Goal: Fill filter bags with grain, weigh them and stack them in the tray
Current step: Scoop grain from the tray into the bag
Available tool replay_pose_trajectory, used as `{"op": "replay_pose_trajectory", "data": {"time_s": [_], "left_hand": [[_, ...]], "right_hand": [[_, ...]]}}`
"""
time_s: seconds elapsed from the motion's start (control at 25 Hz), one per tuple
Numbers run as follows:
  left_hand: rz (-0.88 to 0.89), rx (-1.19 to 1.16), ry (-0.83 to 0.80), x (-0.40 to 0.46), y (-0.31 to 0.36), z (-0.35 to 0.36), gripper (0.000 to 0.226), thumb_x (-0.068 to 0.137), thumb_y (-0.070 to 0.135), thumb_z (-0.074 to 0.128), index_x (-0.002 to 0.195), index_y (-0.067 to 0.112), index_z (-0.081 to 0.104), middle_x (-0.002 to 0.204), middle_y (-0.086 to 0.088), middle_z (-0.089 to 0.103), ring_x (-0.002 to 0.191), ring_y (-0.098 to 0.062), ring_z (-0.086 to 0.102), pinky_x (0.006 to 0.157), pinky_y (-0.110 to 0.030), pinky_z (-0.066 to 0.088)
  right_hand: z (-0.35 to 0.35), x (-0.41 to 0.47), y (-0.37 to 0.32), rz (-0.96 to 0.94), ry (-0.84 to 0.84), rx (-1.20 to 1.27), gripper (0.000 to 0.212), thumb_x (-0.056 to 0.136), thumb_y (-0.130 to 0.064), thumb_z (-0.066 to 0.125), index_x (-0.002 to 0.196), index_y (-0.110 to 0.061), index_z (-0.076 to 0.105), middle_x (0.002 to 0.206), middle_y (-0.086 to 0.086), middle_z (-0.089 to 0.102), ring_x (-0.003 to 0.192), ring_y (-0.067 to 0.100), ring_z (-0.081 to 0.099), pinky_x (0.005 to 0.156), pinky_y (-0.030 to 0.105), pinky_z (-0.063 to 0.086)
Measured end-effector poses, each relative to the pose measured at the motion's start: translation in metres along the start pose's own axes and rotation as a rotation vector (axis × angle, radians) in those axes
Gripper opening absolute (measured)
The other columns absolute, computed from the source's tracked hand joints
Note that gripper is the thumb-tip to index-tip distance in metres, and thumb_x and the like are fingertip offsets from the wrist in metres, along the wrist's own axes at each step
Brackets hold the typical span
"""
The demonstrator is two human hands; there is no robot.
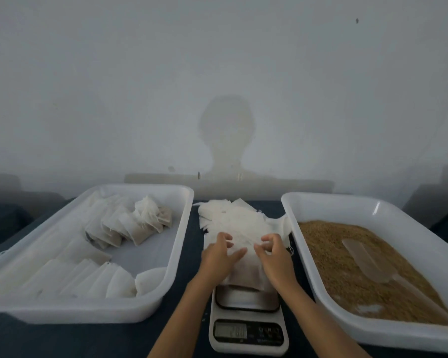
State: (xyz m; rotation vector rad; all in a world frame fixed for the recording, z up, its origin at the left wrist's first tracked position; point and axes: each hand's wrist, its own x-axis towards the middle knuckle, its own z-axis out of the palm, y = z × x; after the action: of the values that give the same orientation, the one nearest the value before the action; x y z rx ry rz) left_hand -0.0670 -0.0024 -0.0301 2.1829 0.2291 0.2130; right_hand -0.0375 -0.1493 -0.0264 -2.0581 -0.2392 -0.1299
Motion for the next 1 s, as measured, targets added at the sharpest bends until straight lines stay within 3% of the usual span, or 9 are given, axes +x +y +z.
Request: {"op": "replay_pose_trajectory", "data": {"time_s": [0.16,0.24,0.36,0.6,0.68,0.8,1.0], "left_hand": [[-0.033,0.141,-0.085,0.004,0.006,0.001,0.065,0.080,0.056,0.064,0.129,0.024,0.038,0.123,-0.001,0.056,0.113,-0.019,0.052,0.094,-0.030,0.042],[0.007,0.108,-0.087,0.001,0.009,-0.002,0.060,0.079,0.049,0.069,0.127,0.026,0.040,0.116,0.001,0.056,0.103,-0.013,0.053,0.083,-0.023,0.043],[0.106,0.084,0.072,-0.007,0.021,-0.013,0.044,0.079,0.042,0.071,0.116,0.029,0.050,0.095,0.012,0.057,0.081,-0.001,0.052,0.065,-0.011,0.039],[0.256,0.202,0.437,-0.020,0.053,-0.081,0.015,0.082,0.043,0.064,0.085,0.028,0.064,0.074,0.005,0.066,0.068,-0.012,0.060,0.057,-0.021,0.041],[0.231,0.203,0.457,-0.023,0.051,-0.112,0.016,0.081,0.042,0.065,0.074,0.029,0.060,0.065,0.005,0.062,0.062,-0.011,0.058,0.052,-0.022,0.039],[0.128,0.289,0.479,-0.026,0.027,-0.157,0.016,0.078,0.039,0.069,0.074,0.026,0.059,0.065,0.006,0.061,0.068,-0.018,0.061,0.058,-0.027,0.039],[-0.190,0.433,0.465,-0.017,-0.057,-0.219,0.019,0.086,0.029,0.063,0.098,0.015,0.059,0.098,-0.009,0.068,0.094,-0.029,0.062,0.072,-0.030,0.040]], "right_hand": [[0.003,-0.001,-0.011,0.001,-0.010,0.037,0.025,0.087,-0.012,0.065,0.109,-0.016,0.053,0.088,-0.001,0.065,0.089,0.016,0.064,0.085,0.032,0.051],[-0.002,-0.004,-0.020,-0.044,0.014,0.133,0.023,0.086,-0.005,0.066,0.104,-0.015,0.056,0.086,0.003,0.068,0.087,0.016,0.065,0.075,0.023,0.052],[-0.011,-0.008,-0.042,-0.162,0.026,0.227,0.022,0.084,-0.002,0.067,0.099,-0.015,0.059,0.084,0.003,0.068,0.083,0.010,0.066,0.069,0.013,0.048],[-0.007,-0.003,-0.110,-0.436,-0.019,0.311,0.022,0.084,-0.006,0.068,0.089,-0.025,0.060,0.085,-0.010,0.067,0.080,-0.002,0.063,0.071,0.007,0.048],[0.008,-0.002,-0.127,-0.471,-0.100,0.298,0.019,0.088,-0.010,0.065,0.093,-0.028,0.059,0.091,-0.013,0.066,0.084,-0.002,0.063,0.073,0.008,0.048],[0.039,-0.009,-0.138,-0.466,-0.250,0.242,0.023,0.092,-0.011,0.059,0.107,-0.028,0.053,0.105,-0.014,0.062,0.094,-0.004,0.059,0.076,0.008,0.047],[0.080,-0.032,-0.127,-0.507,-0.516,0.029,0.035,0.093,-0.015,0.055,0.121,-0.034,0.043,0.120,-0.014,0.054,0.111,-0.002,0.051,0.092,0.019,0.046]]}}
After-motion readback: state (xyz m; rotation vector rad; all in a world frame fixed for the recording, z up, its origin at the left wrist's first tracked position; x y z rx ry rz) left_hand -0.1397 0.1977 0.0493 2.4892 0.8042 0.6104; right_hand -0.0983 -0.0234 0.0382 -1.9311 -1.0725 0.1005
